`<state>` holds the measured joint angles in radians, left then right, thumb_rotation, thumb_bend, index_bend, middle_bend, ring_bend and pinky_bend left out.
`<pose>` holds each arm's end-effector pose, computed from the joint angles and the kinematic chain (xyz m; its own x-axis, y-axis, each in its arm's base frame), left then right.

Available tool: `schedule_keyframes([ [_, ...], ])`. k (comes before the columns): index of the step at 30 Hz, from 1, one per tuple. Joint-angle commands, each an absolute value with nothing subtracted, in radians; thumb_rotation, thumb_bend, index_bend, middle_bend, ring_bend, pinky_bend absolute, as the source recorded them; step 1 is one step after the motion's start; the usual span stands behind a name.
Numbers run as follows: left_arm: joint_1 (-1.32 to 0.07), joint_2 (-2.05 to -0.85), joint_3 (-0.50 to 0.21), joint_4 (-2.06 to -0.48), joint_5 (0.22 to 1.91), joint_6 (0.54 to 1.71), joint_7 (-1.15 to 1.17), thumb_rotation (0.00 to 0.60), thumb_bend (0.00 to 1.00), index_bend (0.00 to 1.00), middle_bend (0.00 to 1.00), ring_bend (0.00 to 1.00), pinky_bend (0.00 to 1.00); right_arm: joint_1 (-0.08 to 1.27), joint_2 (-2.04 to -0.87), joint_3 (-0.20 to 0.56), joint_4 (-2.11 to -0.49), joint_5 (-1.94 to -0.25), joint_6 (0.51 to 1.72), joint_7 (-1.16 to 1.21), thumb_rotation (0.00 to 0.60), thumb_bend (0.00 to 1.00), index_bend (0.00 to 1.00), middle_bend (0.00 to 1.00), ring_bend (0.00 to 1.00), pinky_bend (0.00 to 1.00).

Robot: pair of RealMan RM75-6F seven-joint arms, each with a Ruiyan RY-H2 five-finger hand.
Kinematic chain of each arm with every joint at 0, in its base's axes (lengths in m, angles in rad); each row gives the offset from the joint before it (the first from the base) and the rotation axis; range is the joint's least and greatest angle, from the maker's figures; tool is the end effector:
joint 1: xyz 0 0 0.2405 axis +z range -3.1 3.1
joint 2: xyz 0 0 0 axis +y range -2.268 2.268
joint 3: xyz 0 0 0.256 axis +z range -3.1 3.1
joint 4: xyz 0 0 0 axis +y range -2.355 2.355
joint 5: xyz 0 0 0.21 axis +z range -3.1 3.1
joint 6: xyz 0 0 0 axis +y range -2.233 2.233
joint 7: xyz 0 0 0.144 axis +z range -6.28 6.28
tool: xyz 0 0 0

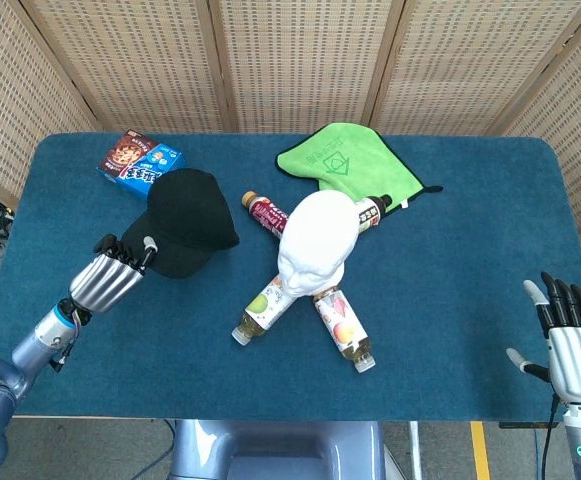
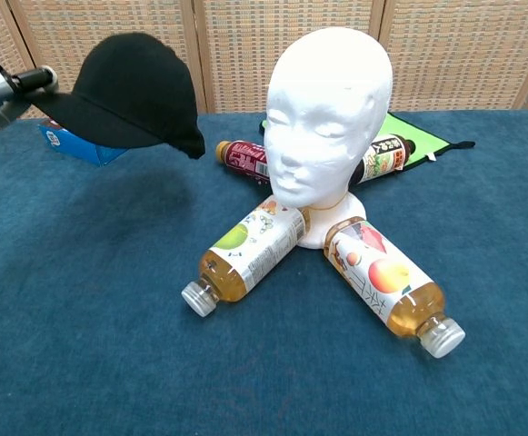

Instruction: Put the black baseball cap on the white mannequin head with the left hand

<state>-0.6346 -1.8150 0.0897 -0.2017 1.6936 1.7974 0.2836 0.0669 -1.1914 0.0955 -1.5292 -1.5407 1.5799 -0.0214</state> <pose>-0.2413 0.3441 0.0746 0.6128 -0.7649 0.1986 0.0483 -0.2146 -0.9755 -0.3100 -0.1843 0.1602 0.4185 0.1318 0.8986 -0.9049 -0.0244 0.4250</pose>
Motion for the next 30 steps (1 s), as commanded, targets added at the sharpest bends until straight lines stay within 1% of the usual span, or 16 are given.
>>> schedule_keyframes([
  [1, -0.655, -1.788, 0.083, -0.226, 1.697, 1.827, 0.303, 0.6, 0.77, 0.85, 0.98, 0.92, 0.75, 0.067, -1.191, 0.096, -1.531, -1.543, 1.582, -0.02, 0.6, 0.03, 0.14, 0.0, 0.0, 0.0],
  [4, -0.678, -1.762, 0.071, -0.255, 1.695, 1.849, 0.316, 0.6, 0.76, 0.85, 0.98, 0.92, 0.75, 0.066, -1.19, 0.096, -1.532, -1.545, 1.585, -0.018, 0.6, 0.03, 0.14, 0.0, 0.0, 0.0],
  [10, -0.737, -1.696, 0.029, -0.36, 1.681, 1.873, 0.351, 0.6, 0.76, 0.85, 0.98, 0.92, 0.75, 0.064, -1.186, 0.099, -1.533, -1.544, 1.589, -0.006, 0.6, 0.03, 0.15, 0.0, 0.0, 0.0],
  [17, -0.83, -1.595, -0.04, -0.572, 1.669, 1.847, 0.434, 0.6, 0.75, 0.85, 0.98, 0.92, 0.75, 0.062, -1.181, 0.1, -1.534, -1.542, 1.591, 0.005, 0.6, 0.03, 0.15, 0.0, 0.0, 0.0],
  [21, -0.883, -1.539, -0.064, -0.699, 1.697, 1.844, 0.503, 0.6, 0.75, 0.85, 0.98, 0.92, 0.75, 0.062, -1.181, 0.101, -1.533, -1.541, 1.592, 0.009, 0.6, 0.03, 0.15, 0.0, 0.0, 0.0],
  [26, -0.943, -1.476, -0.096, -0.913, 1.725, 1.772, 0.636, 0.6, 0.75, 0.85, 0.98, 0.92, 0.75, 0.061, -1.178, 0.097, -1.539, -1.547, 1.592, 0.011, 0.6, 0.03, 0.15, 0.0, 0.0, 0.0],
  [30, -0.981, -1.471, -0.118, -1.028, 1.737, 1.699, 0.724, 0.6, 0.75, 0.85, 0.98, 0.92, 0.75, 0.058, -1.173, 0.099, -1.543, -1.546, 1.596, 0.022, 0.6, 0.03, 0.15, 0.0, 0.0, 0.0],
])
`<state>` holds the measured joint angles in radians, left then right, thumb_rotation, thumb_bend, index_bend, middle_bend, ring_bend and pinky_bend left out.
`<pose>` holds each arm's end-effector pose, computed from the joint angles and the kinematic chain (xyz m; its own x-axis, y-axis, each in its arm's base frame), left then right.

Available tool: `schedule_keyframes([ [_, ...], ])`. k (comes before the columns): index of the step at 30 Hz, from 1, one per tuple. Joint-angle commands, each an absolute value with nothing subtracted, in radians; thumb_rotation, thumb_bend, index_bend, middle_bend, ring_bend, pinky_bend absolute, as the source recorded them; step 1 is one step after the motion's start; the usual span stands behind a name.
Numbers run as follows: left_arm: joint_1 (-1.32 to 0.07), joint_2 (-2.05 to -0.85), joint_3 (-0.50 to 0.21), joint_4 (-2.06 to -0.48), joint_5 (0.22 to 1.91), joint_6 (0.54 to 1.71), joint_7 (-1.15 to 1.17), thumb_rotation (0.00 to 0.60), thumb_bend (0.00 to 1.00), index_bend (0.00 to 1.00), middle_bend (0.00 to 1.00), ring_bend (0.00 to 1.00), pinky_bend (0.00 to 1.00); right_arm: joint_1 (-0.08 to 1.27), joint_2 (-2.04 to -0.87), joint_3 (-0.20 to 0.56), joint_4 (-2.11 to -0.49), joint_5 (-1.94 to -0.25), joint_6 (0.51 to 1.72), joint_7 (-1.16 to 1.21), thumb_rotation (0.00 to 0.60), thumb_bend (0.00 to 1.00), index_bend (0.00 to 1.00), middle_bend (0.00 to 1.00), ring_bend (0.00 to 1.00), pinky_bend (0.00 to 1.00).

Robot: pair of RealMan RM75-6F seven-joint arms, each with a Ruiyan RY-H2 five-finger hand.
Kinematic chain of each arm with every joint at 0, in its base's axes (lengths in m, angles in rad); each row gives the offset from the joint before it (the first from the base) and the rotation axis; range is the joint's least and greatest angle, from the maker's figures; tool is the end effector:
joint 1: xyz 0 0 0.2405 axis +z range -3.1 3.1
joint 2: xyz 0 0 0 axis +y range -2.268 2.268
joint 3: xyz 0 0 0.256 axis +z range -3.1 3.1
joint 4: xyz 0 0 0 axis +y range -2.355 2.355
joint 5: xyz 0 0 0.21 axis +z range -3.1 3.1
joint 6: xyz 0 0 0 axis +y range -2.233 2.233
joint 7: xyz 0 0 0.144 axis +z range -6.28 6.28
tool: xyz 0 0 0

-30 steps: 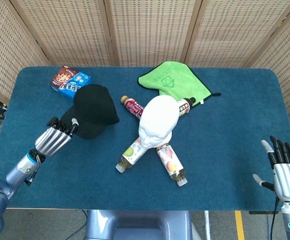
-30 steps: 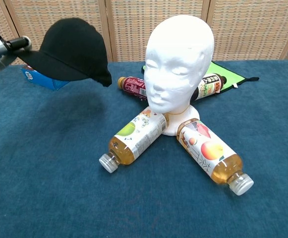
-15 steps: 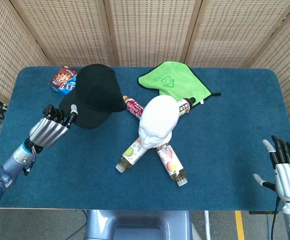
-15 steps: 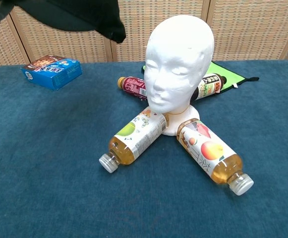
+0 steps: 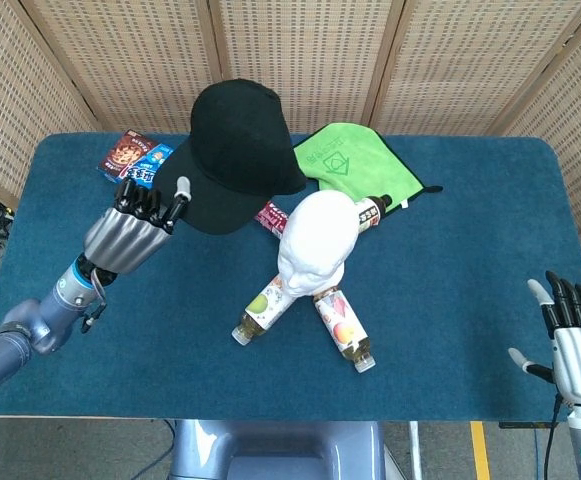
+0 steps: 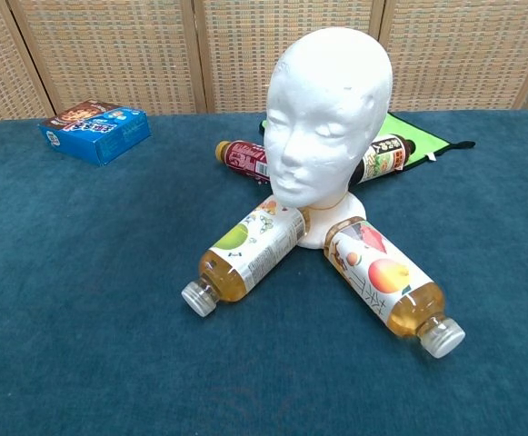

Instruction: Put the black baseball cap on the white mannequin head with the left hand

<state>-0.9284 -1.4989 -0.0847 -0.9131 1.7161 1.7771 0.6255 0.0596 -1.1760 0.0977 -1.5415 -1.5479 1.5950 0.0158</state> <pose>-0.0936 0.3790 0.1231 0.3457 -0.9169 0.1993 0.2030 -0.1343 -0.9699 -0.3082 -0.1820 0.1660 0.3867 0.1452 0.9107 -0.9182 -0.0310 0.3949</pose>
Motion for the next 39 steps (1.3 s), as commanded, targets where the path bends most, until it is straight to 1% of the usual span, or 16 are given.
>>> schedule_keyframes([
  [1, -0.985, -1.473, -0.121, -1.042, 1.738, 1.688, 0.737, 0.6, 0.75, 0.85, 0.98, 0.92, 0.75, 0.058, -1.172, 0.1, -1.543, -1.544, 1.596, 0.025, 0.6, 0.03, 0.15, 0.0, 0.0, 0.0],
  [12, -1.046, -1.524, -0.159, -1.151, 1.758, 1.525, 0.924, 0.6, 0.75, 0.85, 0.98, 0.92, 0.75, 0.053, -1.148, 0.118, -1.543, -1.508, 1.59, 0.09, 0.6, 0.03, 0.15, 0.0, 0.0, 0.0],
  [18, -1.058, -1.546, -0.172, -1.214, 1.761, 1.463, 0.999, 0.6, 0.75, 0.85, 0.98, 0.92, 0.75, 0.052, -1.142, 0.12, -1.543, -1.507, 1.59, 0.11, 0.6, 0.03, 0.15, 0.0, 0.0, 0.0],
  [27, -1.04, -1.604, -0.164, -1.238, 1.751, 1.416, 1.067, 0.6, 0.75, 0.85, 0.98, 0.92, 0.75, 0.048, -1.134, 0.124, -1.548, -1.505, 1.597, 0.126, 0.6, 0.03, 0.15, 0.0, 0.0, 0.0],
  [39, -0.996, -1.674, -0.16, -1.176, 1.728, 1.408, 1.049, 0.6, 0.75, 0.85, 0.98, 0.92, 0.75, 0.049, -1.136, 0.122, -1.547, -1.508, 1.593, 0.12, 0.6, 0.03, 0.15, 0.0, 0.0, 0.0],
])
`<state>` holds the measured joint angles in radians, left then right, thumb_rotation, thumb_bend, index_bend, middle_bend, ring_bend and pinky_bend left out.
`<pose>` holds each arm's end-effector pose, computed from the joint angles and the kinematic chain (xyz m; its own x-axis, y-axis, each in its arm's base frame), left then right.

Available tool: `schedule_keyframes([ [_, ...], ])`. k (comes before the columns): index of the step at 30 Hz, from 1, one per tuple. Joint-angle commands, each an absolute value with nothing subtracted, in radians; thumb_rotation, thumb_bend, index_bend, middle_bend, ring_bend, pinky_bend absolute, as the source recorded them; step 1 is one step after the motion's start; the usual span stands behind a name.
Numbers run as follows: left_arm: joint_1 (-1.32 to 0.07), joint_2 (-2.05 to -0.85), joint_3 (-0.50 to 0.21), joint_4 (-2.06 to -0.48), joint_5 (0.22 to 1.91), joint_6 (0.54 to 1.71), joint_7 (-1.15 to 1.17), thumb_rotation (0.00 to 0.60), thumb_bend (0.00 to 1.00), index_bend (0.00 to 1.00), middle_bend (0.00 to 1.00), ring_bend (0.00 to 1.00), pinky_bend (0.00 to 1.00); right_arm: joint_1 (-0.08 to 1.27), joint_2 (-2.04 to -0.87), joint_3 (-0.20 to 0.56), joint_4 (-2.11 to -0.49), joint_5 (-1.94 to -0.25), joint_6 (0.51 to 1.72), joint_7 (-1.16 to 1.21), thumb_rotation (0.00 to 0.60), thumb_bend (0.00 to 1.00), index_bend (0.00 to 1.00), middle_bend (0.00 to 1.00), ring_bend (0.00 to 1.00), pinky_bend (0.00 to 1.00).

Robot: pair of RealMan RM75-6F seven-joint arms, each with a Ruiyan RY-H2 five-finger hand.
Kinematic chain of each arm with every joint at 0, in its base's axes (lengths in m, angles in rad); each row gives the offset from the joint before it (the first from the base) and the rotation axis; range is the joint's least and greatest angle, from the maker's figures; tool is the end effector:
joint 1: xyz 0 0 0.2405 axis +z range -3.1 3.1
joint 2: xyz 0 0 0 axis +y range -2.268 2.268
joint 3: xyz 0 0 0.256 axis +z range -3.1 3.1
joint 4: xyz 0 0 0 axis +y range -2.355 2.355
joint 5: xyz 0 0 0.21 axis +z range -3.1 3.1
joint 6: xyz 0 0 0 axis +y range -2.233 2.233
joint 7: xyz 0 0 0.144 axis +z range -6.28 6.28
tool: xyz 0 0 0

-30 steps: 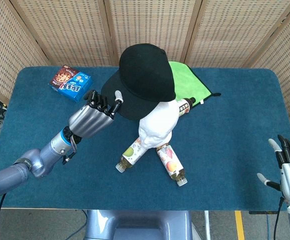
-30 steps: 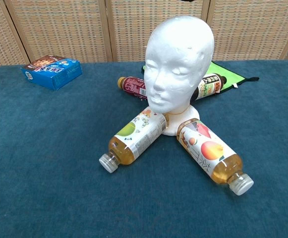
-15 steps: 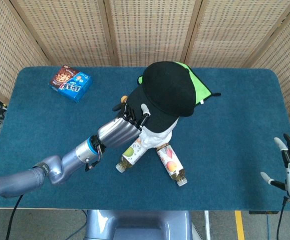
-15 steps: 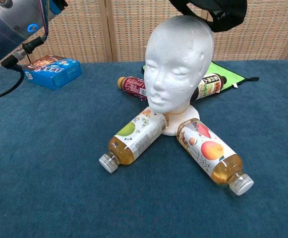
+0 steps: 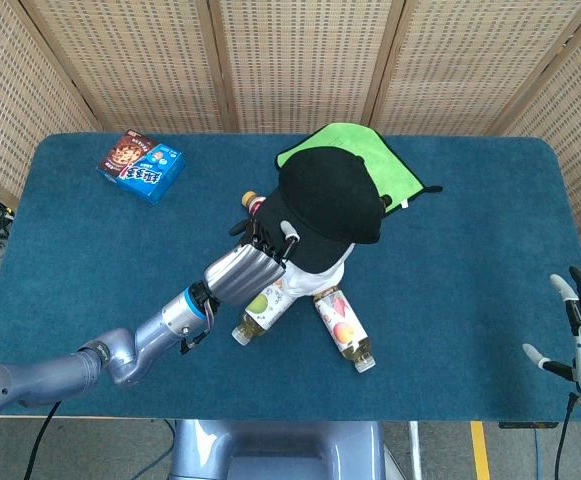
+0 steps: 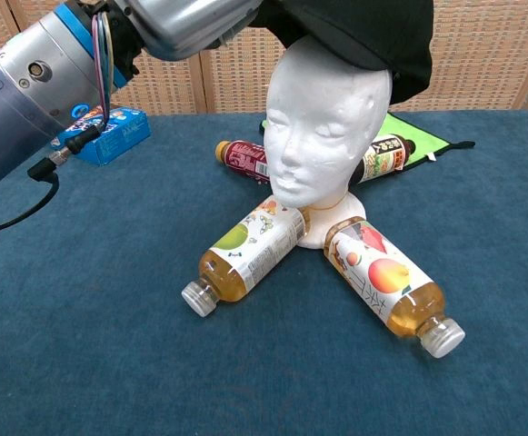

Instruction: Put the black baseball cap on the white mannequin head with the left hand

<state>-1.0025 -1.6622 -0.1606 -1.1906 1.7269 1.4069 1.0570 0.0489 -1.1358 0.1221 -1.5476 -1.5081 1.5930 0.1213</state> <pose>-0.0158 0.3489 0.0122 0.4613 -0.8631 0.2057 0.0588 -0.2016 -0.9777 -0.3151 -0.1834 0.1842 0.3195 0.1664 0.9329 -0.9461 0.0009 0.3239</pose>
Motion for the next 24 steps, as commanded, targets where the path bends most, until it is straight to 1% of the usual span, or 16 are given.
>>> schedule_keyframes([
  [1, -0.994, -1.679, -0.16, -1.171, 1.728, 1.408, 1.045, 0.6, 0.75, 0.85, 0.98, 0.92, 0.75, 0.049, -1.136, 0.122, -1.546, -1.508, 1.592, 0.12, 0.6, 0.03, 0.15, 0.0, 0.0, 0.0],
  [13, -0.981, -1.712, -0.163, -1.142, 1.74, 1.399, 1.033, 0.6, 0.74, 0.84, 0.98, 0.92, 0.75, 0.048, -1.136, 0.123, -1.546, -1.508, 1.594, 0.124, 0.6, 0.03, 0.15, 0.0, 0.0, 0.0],
  [24, -0.983, -1.688, -0.168, -1.128, 1.773, 1.395, 1.023, 0.6, 0.73, 0.84, 0.98, 0.92, 0.75, 0.047, -1.136, 0.123, -1.549, -1.509, 1.595, 0.124, 0.6, 0.03, 0.15, 0.0, 0.0, 0.0],
])
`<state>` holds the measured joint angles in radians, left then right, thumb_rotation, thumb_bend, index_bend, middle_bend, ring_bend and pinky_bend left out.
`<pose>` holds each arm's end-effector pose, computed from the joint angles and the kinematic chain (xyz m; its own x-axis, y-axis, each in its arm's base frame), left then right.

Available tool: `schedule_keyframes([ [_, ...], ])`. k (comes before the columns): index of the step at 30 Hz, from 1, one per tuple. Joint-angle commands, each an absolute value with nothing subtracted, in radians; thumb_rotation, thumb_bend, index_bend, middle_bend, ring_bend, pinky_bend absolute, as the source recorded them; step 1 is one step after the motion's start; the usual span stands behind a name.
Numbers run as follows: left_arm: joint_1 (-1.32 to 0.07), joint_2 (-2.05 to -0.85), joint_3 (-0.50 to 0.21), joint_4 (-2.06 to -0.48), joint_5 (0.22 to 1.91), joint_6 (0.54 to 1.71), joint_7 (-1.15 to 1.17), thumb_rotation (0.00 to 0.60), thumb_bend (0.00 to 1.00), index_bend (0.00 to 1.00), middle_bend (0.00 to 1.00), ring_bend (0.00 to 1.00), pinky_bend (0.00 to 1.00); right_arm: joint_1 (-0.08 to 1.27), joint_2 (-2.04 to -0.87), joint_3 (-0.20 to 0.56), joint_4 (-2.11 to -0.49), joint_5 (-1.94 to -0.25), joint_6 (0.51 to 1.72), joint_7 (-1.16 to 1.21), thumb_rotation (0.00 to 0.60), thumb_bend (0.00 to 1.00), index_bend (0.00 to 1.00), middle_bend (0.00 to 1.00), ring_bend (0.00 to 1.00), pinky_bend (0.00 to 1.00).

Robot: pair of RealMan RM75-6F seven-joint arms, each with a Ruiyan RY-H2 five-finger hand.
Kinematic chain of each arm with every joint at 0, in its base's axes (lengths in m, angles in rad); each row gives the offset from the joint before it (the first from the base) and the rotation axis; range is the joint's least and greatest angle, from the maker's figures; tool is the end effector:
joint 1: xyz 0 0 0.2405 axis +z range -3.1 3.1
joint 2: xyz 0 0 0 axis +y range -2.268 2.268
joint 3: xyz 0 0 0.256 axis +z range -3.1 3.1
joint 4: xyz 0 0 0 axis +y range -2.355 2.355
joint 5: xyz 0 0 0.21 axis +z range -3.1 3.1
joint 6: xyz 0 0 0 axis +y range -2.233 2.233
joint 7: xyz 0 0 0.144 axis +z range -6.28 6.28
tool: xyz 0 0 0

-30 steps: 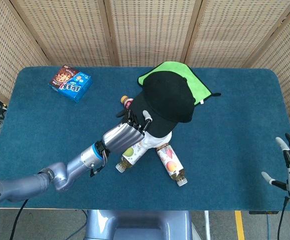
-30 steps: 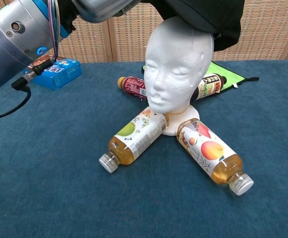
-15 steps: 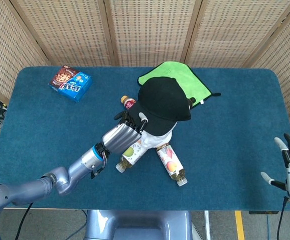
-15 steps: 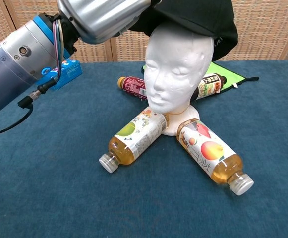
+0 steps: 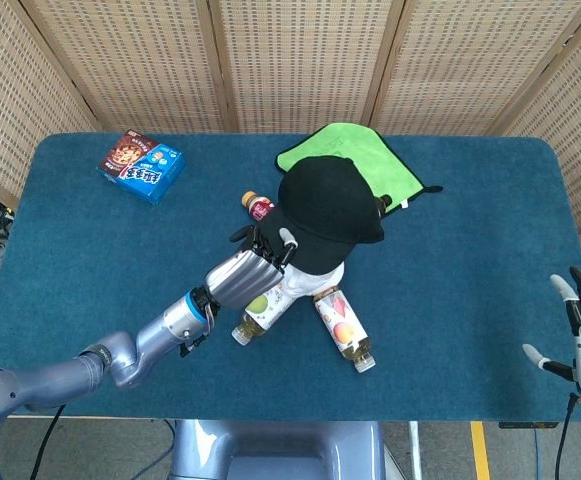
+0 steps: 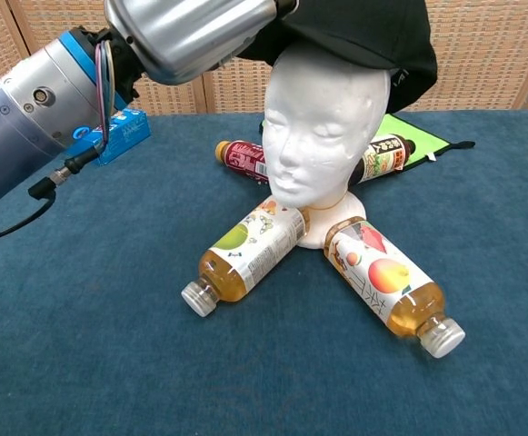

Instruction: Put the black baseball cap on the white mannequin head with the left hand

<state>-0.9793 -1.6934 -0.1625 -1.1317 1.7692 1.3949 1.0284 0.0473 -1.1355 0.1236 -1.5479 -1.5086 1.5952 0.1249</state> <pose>-0.0254 0.3490 0.0022 0.4650 -0.8620 0.2020 0.0340 -0.2106 -0.9770 -0.3150 -0.1831 0.1847 0.3161 0.1694 0.9335 -0.9472 0.0009 0.3206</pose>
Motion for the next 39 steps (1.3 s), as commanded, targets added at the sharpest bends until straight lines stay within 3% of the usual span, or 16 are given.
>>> schedule_keyframes([
  [1, -0.986, -1.686, -0.171, -1.127, 1.775, 1.393, 1.021, 0.6, 0.72, 0.84, 0.98, 0.92, 0.75, 0.047, -1.136, 0.123, -1.549, -1.509, 1.595, 0.124, 0.6, 0.03, 0.15, 0.0, 0.0, 0.0],
  [7, -1.012, -1.672, -0.189, -1.135, 1.792, 1.379, 1.007, 0.6, 0.71, 0.84, 0.98, 0.92, 0.75, 0.047, -1.136, 0.123, -1.55, -1.51, 1.595, 0.123, 0.6, 0.03, 0.15, 0.0, 0.0, 0.0],
  [29, -0.98, -1.699, -0.154, -1.114, 1.814, 1.38, 0.991, 0.6, 0.67, 0.83, 0.98, 0.92, 0.75, 0.046, -1.136, 0.124, -1.55, -1.508, 1.595, 0.122, 0.6, 0.03, 0.15, 0.0, 0.0, 0.0],
  [34, -0.975, -1.704, -0.152, -1.106, 1.816, 1.38, 0.988, 0.6, 0.57, 0.76, 0.98, 0.92, 0.75, 0.047, -1.137, 0.124, -1.549, -1.508, 1.594, 0.121, 0.6, 0.03, 0.15, 0.0, 0.0, 0.0],
  [39, -0.973, -1.699, -0.158, -1.107, 1.816, 1.381, 0.99, 0.6, 0.55, 0.7, 0.98, 0.92, 0.75, 0.047, -1.137, 0.124, -1.548, -1.508, 1.594, 0.122, 0.6, 0.03, 0.15, 0.0, 0.0, 0.0],
])
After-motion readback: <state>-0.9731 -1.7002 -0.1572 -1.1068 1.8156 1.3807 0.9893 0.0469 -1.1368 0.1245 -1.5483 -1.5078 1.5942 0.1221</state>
